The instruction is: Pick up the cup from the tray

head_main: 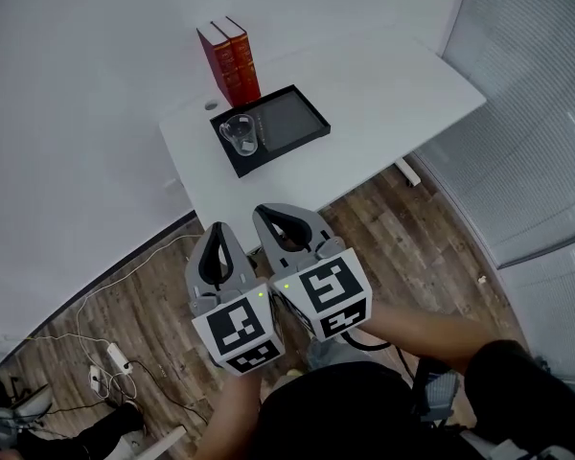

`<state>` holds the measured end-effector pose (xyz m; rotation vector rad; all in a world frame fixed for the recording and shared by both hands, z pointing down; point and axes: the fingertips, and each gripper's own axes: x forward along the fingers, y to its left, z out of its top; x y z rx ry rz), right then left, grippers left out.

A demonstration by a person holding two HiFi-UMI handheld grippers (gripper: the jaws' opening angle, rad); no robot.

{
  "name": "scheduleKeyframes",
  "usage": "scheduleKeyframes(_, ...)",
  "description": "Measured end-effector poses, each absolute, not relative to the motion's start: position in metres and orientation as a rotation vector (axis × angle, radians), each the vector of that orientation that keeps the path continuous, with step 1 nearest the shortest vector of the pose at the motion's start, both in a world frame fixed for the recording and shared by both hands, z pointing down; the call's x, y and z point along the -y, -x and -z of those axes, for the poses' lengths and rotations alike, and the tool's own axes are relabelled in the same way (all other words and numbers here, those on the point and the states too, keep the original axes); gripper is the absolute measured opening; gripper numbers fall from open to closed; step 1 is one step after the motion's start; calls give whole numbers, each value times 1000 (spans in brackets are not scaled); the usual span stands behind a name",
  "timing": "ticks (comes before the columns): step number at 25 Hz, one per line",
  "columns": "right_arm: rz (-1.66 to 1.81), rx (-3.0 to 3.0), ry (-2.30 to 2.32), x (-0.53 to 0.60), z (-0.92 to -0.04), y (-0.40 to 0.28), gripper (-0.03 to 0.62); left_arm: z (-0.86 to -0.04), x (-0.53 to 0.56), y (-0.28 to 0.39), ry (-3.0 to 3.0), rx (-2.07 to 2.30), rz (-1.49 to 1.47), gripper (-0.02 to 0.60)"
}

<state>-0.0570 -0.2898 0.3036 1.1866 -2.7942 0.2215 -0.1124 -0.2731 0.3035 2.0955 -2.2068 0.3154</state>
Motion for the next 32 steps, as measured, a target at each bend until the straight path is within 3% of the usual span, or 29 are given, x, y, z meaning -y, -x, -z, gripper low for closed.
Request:
scheduleKeyframes(19,-249,2785,-1217,331,-317,60,12,-321,315,119,-2089,2175,-304,5)
scheduleKeyframes(32,-276,2718,-1229,401,-335,102,11,-338,390,159,-2103,2100,-309,4)
